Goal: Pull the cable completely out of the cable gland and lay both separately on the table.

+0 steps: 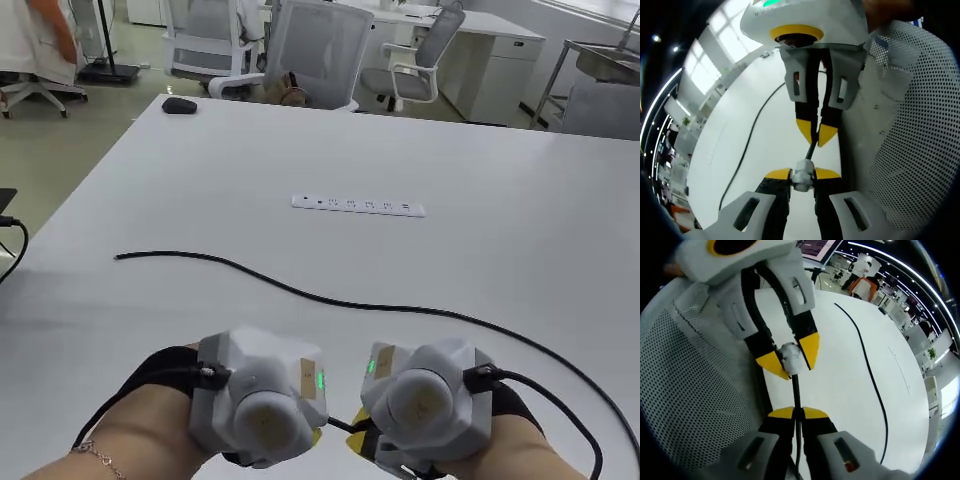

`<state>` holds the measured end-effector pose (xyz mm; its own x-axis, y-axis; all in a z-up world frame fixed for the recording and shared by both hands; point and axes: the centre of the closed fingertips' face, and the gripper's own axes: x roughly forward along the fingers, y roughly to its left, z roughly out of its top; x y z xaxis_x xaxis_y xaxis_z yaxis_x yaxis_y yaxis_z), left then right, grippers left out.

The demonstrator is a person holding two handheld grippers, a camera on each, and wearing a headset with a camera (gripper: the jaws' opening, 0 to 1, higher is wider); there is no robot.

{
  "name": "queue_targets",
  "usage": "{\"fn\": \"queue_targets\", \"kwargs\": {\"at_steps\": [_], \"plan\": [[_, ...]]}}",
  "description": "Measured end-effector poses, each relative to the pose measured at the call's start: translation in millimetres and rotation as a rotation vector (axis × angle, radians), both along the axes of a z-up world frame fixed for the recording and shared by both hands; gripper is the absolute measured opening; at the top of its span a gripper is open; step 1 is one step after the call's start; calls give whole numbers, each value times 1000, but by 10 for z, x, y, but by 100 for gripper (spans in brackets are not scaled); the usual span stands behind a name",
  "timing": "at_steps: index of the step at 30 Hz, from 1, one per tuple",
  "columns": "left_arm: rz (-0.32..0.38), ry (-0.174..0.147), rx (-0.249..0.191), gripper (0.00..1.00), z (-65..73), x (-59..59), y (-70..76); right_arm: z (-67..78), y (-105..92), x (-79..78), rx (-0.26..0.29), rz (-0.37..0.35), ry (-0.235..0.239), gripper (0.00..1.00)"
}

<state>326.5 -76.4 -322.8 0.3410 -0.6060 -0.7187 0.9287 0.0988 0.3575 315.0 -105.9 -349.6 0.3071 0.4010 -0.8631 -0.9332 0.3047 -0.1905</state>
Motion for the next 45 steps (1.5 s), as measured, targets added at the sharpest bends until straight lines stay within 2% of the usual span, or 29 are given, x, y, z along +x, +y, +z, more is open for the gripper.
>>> {"fn": "queue_targets", "kwargs": {"at_steps": [8,12,15,17,29,32,35,37,40,41,42,43,44,45], "plan": [[17,4,8,18,-20,23,38,-2,-37,25,4,-41,7,4],[32,1,7,18,-11,50,62,-51,-139,35,-38,-62,15,4],[37,2,14,18,-21,58,79,-46,-208,87,-43,-108,10,3],[31,6,22,18,-44,40,82,-30,-214,102,-26,-133,15,3],[24,6,25,18,-51,39,69,-27,-199,77,-22,-124,19,3],[21,8,31,18,-59,35,75,4,-136,57,-5,-100,15,3],[11,11,52,18,-86,23,95,112,32,86,74,-68,4,3],[9,13,56,18,-91,23,103,231,181,169,179,-84,34,3],[18,24,55,18,-103,28,117,336,197,412,193,-100,31,3],[12,25,63,18,-115,18,118,438,236,640,236,-126,12,4],[7,24,68,18,-123,9,114,465,247,705,253,-139,10,4],[5,26,70,18,-129,2,111,539,243,882,278,-181,10,4],[3,28,70,18,-132,-4,108,584,230,1004,279,-190,-2,4],[1,30,71,18,-134,-9,104,656,195,1211,276,-200,-49,4]]}}
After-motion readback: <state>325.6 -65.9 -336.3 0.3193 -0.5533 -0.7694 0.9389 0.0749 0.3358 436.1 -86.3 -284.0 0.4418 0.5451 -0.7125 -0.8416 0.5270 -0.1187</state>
